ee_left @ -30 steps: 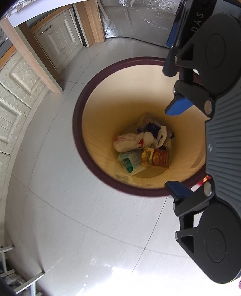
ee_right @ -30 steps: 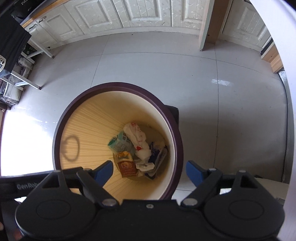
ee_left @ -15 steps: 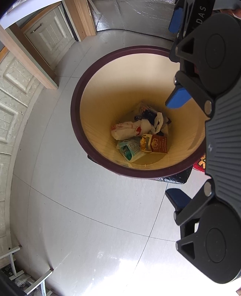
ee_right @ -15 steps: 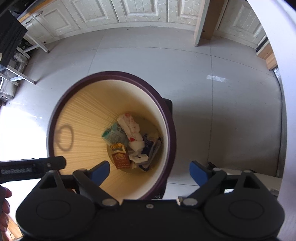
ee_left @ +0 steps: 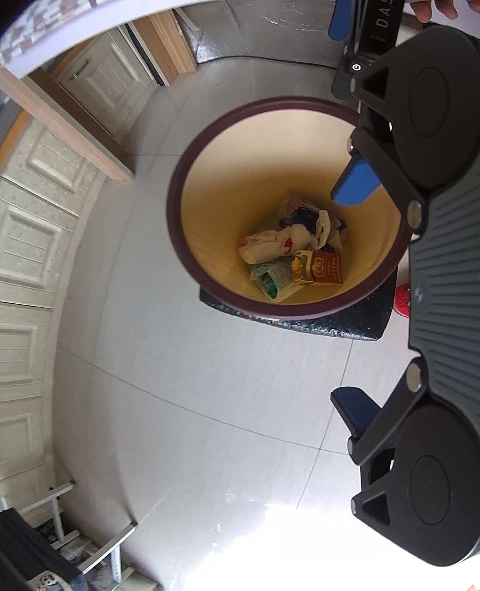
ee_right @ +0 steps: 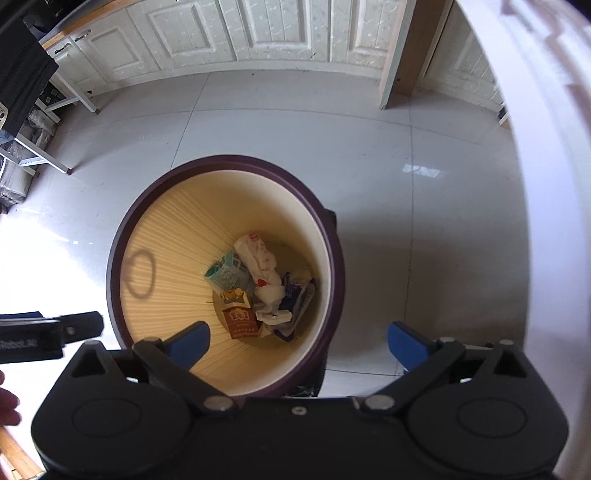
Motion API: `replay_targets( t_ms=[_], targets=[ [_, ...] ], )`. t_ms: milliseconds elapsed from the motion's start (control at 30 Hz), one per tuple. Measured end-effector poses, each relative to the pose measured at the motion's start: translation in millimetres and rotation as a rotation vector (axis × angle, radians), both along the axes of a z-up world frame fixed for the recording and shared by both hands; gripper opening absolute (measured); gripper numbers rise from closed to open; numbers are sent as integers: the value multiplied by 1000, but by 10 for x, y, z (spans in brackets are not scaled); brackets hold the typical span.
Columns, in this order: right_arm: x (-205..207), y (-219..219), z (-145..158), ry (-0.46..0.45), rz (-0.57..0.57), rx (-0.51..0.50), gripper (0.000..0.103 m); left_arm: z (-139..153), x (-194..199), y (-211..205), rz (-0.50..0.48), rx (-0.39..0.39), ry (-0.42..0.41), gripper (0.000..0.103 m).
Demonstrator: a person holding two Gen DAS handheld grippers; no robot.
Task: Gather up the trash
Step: 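Move both open tools back over the table toward the Pepsi can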
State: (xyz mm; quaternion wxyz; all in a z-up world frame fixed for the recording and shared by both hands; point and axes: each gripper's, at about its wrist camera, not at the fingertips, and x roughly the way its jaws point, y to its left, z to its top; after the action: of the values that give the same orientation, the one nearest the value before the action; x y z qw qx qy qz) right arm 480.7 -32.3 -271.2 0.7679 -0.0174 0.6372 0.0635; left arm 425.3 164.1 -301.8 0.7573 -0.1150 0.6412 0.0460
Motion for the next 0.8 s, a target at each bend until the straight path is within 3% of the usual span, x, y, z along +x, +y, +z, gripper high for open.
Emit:
replay_targets(
  t_ms=[467, 800],
  targets=[
    [-398, 93, 900, -169, 3, 25, 103, 776, -480, 99, -35, 25, -152, 103],
    [-794, 24, 1715, -374, 34, 33, 103, 1452, -828, 33, -25, 44, -327, 103]
  ],
)
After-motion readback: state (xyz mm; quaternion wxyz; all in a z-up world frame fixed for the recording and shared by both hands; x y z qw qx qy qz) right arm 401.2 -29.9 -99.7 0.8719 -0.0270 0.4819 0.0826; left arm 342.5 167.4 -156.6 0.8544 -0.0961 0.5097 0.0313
